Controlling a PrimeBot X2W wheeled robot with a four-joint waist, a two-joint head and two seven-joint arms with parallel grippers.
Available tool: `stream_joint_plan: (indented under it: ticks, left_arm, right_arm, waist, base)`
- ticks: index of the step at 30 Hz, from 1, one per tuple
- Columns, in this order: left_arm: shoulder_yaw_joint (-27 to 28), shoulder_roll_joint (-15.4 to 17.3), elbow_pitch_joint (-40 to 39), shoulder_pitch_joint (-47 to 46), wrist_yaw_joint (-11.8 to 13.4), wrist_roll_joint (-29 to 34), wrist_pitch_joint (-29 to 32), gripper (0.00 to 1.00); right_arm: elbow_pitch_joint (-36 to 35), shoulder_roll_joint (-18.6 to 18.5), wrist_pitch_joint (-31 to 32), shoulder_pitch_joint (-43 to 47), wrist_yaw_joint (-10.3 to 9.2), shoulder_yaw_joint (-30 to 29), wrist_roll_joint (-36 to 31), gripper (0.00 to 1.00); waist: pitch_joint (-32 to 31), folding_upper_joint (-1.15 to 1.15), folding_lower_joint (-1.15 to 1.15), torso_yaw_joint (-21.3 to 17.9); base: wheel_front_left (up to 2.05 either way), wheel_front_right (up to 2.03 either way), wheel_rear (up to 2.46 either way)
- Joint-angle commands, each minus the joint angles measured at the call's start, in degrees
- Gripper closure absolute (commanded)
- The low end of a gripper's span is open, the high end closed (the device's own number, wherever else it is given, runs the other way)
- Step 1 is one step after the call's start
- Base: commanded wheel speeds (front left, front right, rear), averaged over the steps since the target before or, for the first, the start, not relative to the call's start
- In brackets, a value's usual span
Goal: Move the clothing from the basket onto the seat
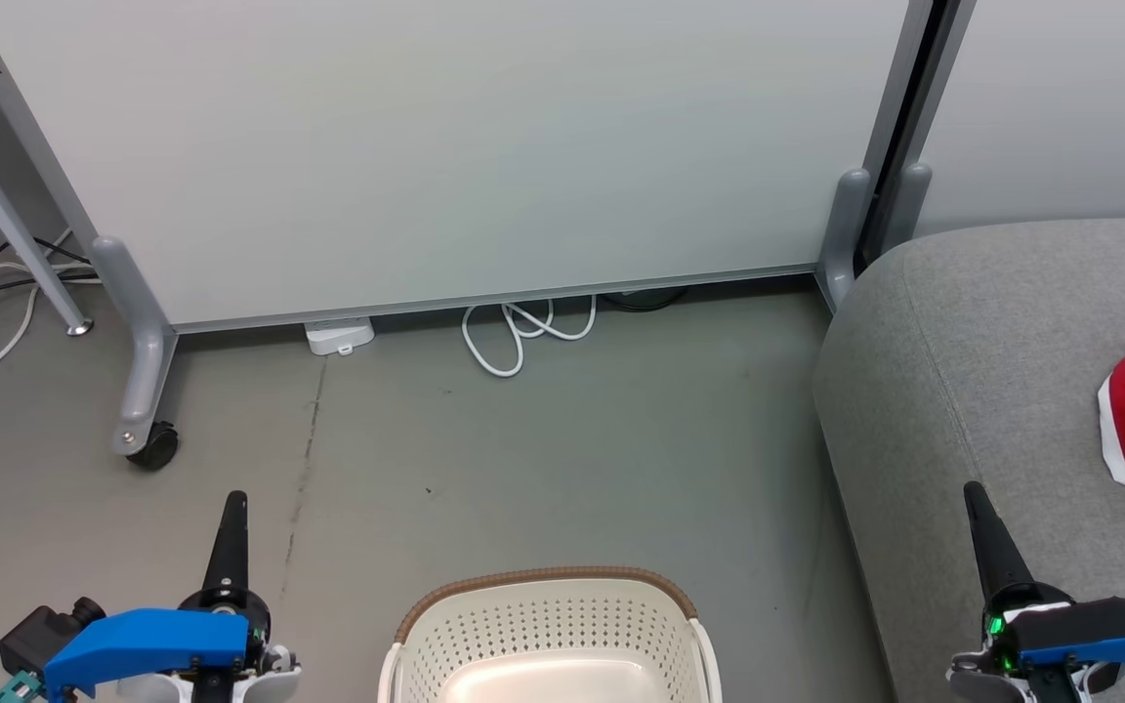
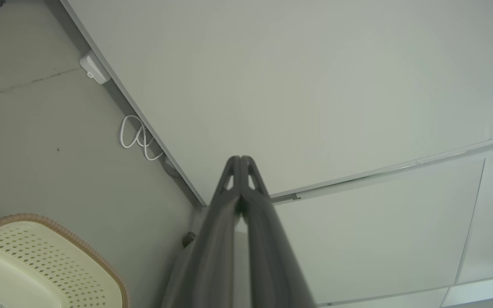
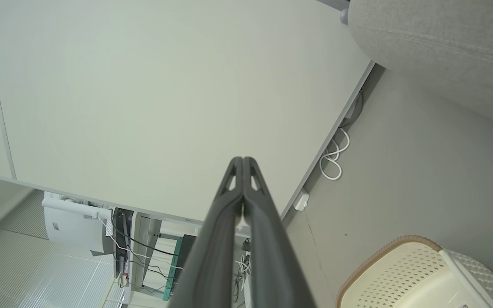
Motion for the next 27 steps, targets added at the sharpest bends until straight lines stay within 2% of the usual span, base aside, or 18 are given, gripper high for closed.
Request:
stream_joint_plan:
  ticks: [1, 27]
  left_arm:
    - [0.55, 0.06, -0.63, -1.1, -0.06, -1.22, 0.51, 1.0]
    - [3.11, -0.34, -1.8, -2.4, -0.08, -12.03, 3.59, 1.0]
  right_arm:
    - [-0.5, -0.45, 0.36, -1.3, 0.05, -0.16, 1.37, 1.0]
    - [-0.56, -0.5, 2.63, -2.73, 0.06, -0.25, 12.94, 1.0]
  waist:
    - [0.03, 0.0, 0.0, -0.06]
    - [0.51, 0.0, 0.0, -1.13]
  base:
    - [0.0, 0.0, 0.0]
    - [0.0, 0.0, 0.0]
